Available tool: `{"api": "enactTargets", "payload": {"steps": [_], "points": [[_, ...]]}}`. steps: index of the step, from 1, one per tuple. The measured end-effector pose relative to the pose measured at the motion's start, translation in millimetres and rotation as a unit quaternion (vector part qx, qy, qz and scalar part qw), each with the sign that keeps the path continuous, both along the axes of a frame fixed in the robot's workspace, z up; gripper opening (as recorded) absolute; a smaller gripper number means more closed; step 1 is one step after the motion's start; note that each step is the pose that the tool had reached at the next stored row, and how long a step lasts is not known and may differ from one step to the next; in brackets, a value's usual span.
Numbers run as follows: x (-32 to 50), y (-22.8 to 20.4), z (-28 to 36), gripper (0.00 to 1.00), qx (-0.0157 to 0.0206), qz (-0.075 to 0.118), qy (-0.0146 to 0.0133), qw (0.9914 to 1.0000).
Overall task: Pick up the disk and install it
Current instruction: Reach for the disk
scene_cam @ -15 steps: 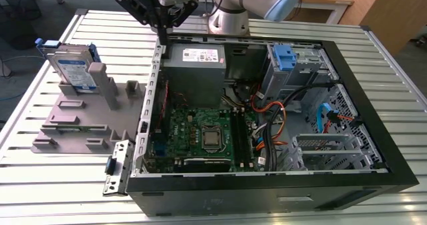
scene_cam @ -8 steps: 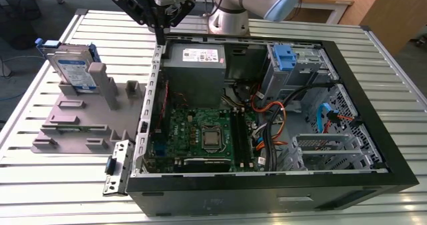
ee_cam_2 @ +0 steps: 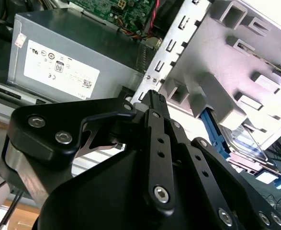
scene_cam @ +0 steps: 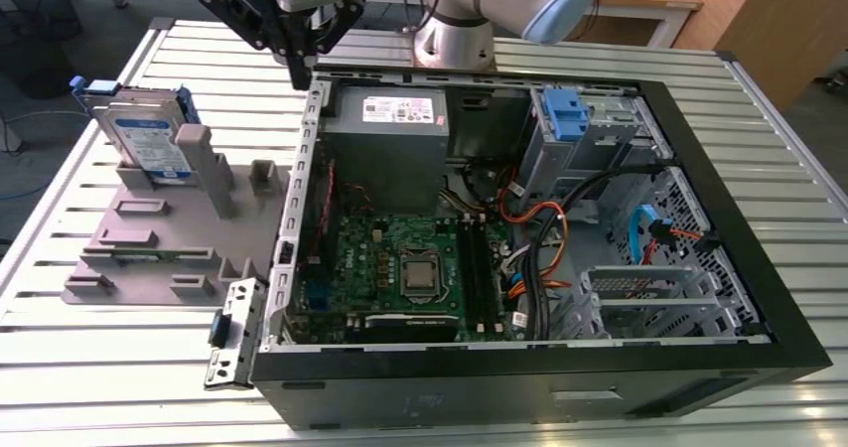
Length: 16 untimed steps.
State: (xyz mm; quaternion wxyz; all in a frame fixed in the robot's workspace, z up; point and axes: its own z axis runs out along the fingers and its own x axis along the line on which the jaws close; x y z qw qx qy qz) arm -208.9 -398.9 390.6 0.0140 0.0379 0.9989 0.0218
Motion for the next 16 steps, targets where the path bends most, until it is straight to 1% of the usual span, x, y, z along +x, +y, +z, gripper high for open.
{"api": "enactTargets", "payload": {"steps": [2, 11, 16], "points": [[-2.3, 0.0, -0.2, 0.11, 0.0001, 0.000, -0.0001, 1.00000], [-3.0, 0.0, -0.2, 0.11, 0.0000, 0.000, 0.0000, 1.00000], [-6.2, 0.0, -0.3, 0.11, 0.0000, 0.000, -0.0001, 1.00000]]}}
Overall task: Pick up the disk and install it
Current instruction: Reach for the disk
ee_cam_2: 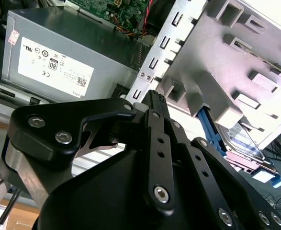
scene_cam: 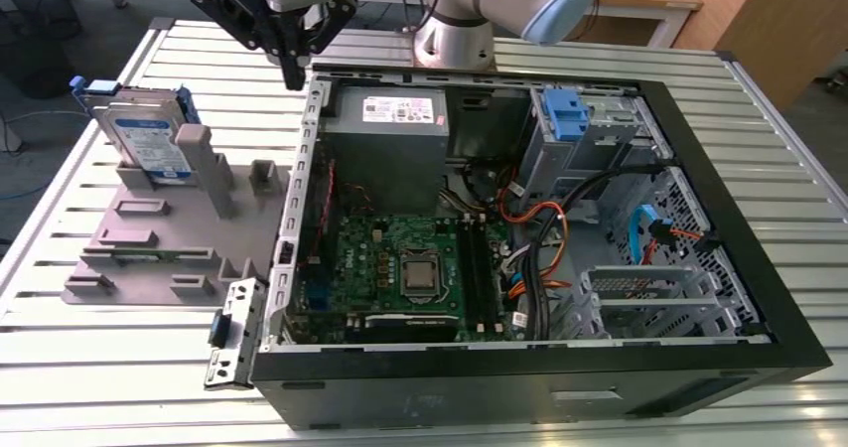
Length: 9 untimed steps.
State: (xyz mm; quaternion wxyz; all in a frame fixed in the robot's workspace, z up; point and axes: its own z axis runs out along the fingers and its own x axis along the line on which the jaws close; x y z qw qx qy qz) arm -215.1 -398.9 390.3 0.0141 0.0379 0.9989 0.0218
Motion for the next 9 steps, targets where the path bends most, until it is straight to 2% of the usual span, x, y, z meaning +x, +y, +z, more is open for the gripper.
{"api": "enactTargets", "payload": {"steps": [9], "points": [[-12.0, 0.0, -0.4, 0.11, 0.0000, 0.000, 0.0000, 1.00000]]}}
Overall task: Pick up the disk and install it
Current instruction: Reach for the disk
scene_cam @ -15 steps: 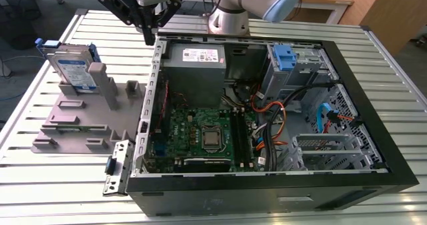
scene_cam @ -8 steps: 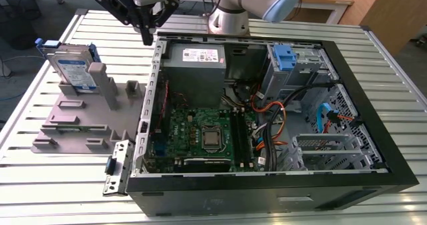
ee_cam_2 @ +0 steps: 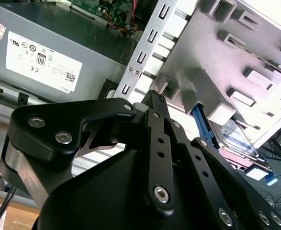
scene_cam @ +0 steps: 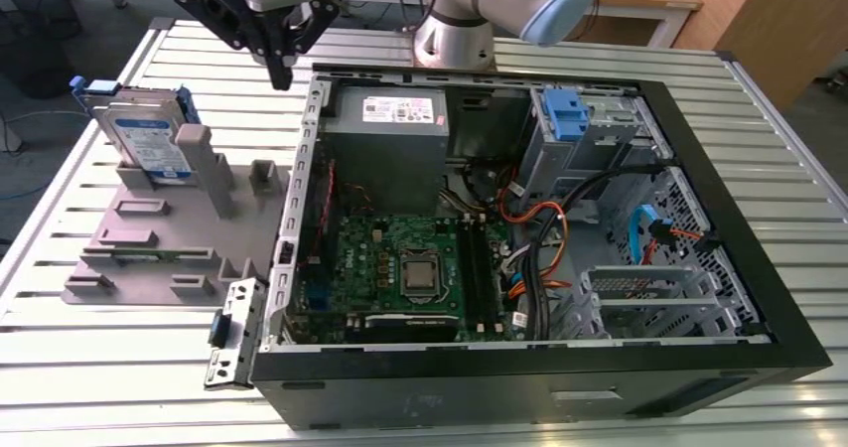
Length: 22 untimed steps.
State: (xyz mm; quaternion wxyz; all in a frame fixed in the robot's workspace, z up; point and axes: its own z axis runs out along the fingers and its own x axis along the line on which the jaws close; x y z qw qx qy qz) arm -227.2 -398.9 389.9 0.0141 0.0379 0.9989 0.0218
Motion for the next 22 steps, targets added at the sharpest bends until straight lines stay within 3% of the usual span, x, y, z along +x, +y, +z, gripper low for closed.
{"api": "enactTargets", "payload": {"steps": [11, 22], "points": [[-11.7, 0.0, -0.2, 0.11, 0.0000, 0.000, 0.0000, 1.00000], [-17.1, 0.0, -0.5, 0.11, 0.0000, 0.000, 0.0000, 1.00000]]}}
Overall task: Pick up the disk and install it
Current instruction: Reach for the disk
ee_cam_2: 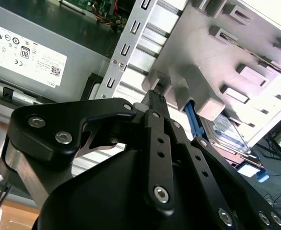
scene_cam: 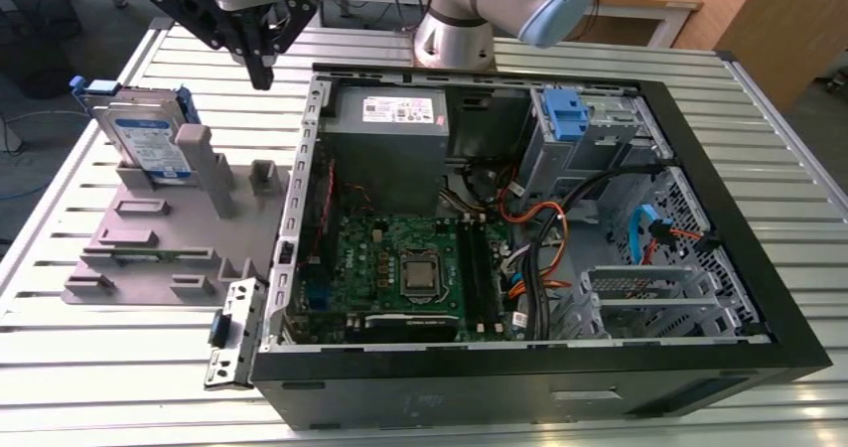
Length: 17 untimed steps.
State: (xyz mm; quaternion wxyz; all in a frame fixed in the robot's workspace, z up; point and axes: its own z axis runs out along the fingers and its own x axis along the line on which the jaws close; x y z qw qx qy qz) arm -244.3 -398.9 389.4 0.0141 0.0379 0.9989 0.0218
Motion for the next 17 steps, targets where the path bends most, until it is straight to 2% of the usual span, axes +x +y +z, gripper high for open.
{"api": "enactTargets", "payload": {"steps": [9, 17], "points": [[-0.3, 0.0, 0.1, 0.11, 0.0000, 0.000, 0.0001, 1.00000], [-8.6, 0.0, -1.0, 0.11, -0.0001, 0.000, 0.0001, 1.00000]]}}
